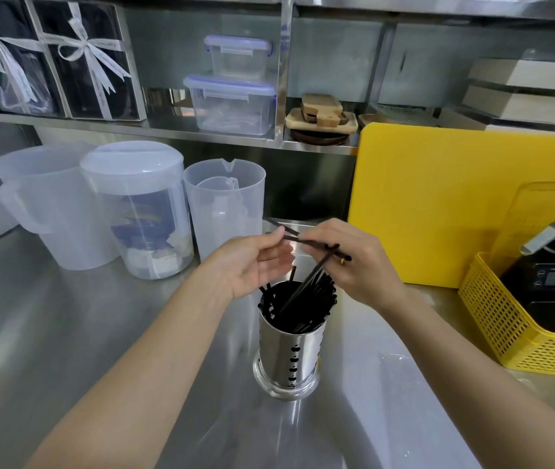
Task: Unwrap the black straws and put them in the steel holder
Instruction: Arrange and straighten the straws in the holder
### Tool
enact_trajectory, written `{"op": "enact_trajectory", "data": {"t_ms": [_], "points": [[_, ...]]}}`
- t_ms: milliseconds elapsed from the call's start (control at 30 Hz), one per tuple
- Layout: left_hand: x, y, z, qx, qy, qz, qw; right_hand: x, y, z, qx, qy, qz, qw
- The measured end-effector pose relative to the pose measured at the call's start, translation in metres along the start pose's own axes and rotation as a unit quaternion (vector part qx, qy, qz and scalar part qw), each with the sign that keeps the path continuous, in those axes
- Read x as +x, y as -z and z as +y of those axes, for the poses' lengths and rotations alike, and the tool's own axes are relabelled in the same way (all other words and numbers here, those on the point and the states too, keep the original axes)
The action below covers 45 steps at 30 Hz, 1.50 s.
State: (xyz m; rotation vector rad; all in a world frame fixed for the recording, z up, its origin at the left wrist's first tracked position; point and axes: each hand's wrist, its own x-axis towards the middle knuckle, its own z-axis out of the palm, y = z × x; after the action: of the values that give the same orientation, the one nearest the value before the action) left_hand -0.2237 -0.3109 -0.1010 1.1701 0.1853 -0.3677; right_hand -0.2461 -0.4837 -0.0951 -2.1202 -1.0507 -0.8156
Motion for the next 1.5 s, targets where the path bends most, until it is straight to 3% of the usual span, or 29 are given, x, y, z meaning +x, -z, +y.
{"op": "enact_trajectory", "data": {"t_ms": [133,233,333,433,567,700,767,867,967,1167,1333,1500], "points": [[0.002,0.0,-0.007,0.223,-0.151,0.151,0.951,-0.003,0.0,0.002,0.029,-0.081,0.013,0.996],[-0.003,0.001,-0.017,0.282,-0.213,0.102,0.93,-0.006,-0.004,0.004,0.017,-0.108,-0.004,0.994],[-0.007,0.0,-0.024,0.332,-0.286,0.108,0.892,-0.006,-0.008,0.004,0.027,-0.133,-0.004,0.991],[-0.01,-0.001,-0.02,0.341,-0.316,0.091,0.881,0.0,-0.002,-0.001,0.064,-0.154,0.047,0.985],[-0.015,0.0,-0.012,0.387,-0.312,-0.01,0.868,0.014,0.019,-0.005,0.13,-0.173,0.114,0.97],[-0.017,-0.009,-0.016,0.38,-0.258,-0.128,0.879,0.017,0.019,-0.007,0.245,-0.234,-0.028,0.94],[-0.013,-0.01,-0.025,0.4,-0.247,-0.107,0.876,0.012,0.013,-0.005,0.227,-0.257,-0.075,0.936],[-0.007,-0.005,-0.037,0.417,-0.194,-0.072,0.885,0.003,0.008,0.0,0.204,-0.274,-0.063,0.938],[-0.004,0.0,-0.044,0.47,-0.164,-0.079,0.864,-0.003,0.005,0.003,0.193,-0.278,-0.069,0.939],[-0.003,-0.002,-0.042,0.437,-0.204,-0.041,0.875,-0.015,-0.011,0.009,0.109,-0.306,-0.171,0.93],[0.001,0.003,-0.049,0.467,-0.18,-0.051,0.864,-0.019,-0.016,0.007,0.096,-0.281,-0.118,0.948],[0.007,0.003,-0.059,0.463,-0.209,-0.032,0.861,-0.017,-0.015,0.01,0.092,-0.296,-0.152,0.939]]}}
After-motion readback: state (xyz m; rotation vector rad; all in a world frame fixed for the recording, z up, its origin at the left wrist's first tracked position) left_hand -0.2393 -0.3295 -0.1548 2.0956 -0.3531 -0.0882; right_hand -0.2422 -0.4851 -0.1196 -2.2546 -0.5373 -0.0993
